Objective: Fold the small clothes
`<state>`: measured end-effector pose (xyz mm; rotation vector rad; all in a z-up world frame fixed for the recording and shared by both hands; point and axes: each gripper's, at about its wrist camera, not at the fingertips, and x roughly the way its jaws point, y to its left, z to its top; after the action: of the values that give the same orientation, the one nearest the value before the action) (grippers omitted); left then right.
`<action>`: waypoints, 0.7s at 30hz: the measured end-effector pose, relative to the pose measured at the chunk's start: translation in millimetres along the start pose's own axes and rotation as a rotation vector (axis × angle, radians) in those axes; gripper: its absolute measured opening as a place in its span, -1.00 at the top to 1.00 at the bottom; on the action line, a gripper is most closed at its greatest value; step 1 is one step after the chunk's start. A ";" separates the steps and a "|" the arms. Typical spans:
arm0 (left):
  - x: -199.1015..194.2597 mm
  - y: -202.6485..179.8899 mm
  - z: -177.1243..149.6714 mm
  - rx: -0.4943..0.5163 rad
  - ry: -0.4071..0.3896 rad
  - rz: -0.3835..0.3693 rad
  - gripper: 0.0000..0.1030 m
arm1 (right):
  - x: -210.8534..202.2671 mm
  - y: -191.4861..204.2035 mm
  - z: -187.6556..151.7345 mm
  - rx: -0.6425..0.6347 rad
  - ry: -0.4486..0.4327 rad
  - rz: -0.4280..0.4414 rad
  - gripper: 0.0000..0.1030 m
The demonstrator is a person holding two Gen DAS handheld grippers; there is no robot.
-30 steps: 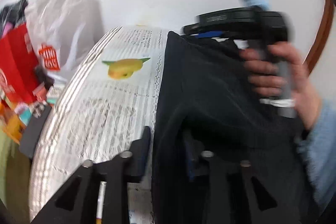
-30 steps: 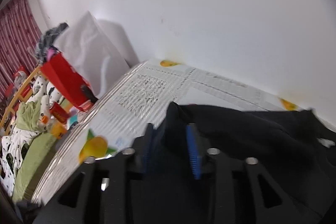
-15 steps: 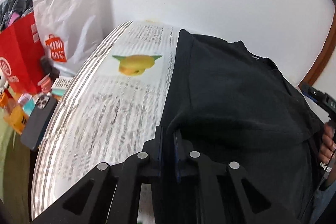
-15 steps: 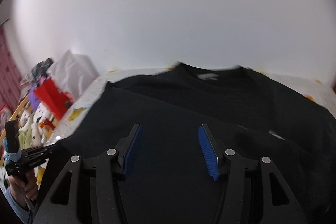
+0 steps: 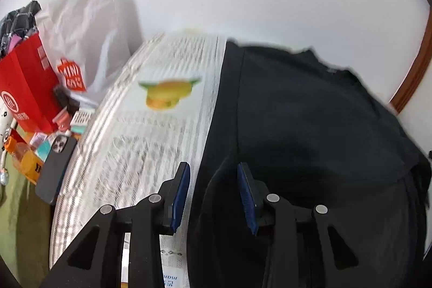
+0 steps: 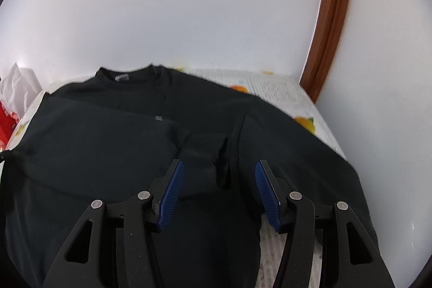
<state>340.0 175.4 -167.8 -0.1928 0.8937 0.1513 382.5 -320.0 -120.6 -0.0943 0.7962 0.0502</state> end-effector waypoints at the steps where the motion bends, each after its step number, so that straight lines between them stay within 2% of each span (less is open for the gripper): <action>1: 3.1 -1.5 -2.1 0.009 0.011 0.006 0.33 | 3.5 0.6 -1.2 -0.014 -0.001 0.008 -0.07; 8: 3.9 -10.0 -8.6 0.039 0.023 0.027 0.29 | 36.0 54.3 5.5 -0.137 -0.058 0.139 0.06; 10: 4.3 -9.7 -9.2 0.034 0.024 0.027 0.27 | 49.1 62.6 6.1 -0.173 -0.064 0.110 0.12; 12: 4.5 -8.6 -9.0 0.026 0.033 0.028 0.25 | 69.5 58.1 5.2 -0.147 0.005 0.089 0.15; 13: 5.3 -8.0 -9.1 0.023 0.042 0.028 0.25 | 79.6 49.6 2.6 -0.115 0.041 0.076 0.22; 15: 7.8 -7.3 -11.1 0.023 0.068 0.026 0.24 | 90.3 33.2 -5.0 -0.059 0.104 0.033 0.23; 17: 6.0 -9.1 -13.7 0.038 0.059 0.039 0.24 | 86.7 21.4 -12.0 -0.012 0.091 0.068 0.17; 21: 0.0 -17.6 -16.0 0.051 0.076 0.026 0.24 | 71.3 30.3 -14.8 -0.055 0.088 0.016 0.17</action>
<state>331.6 154.6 -175.7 -0.1404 0.9745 0.1462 419.3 -290.7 -183.9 -0.1432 0.8835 0.0842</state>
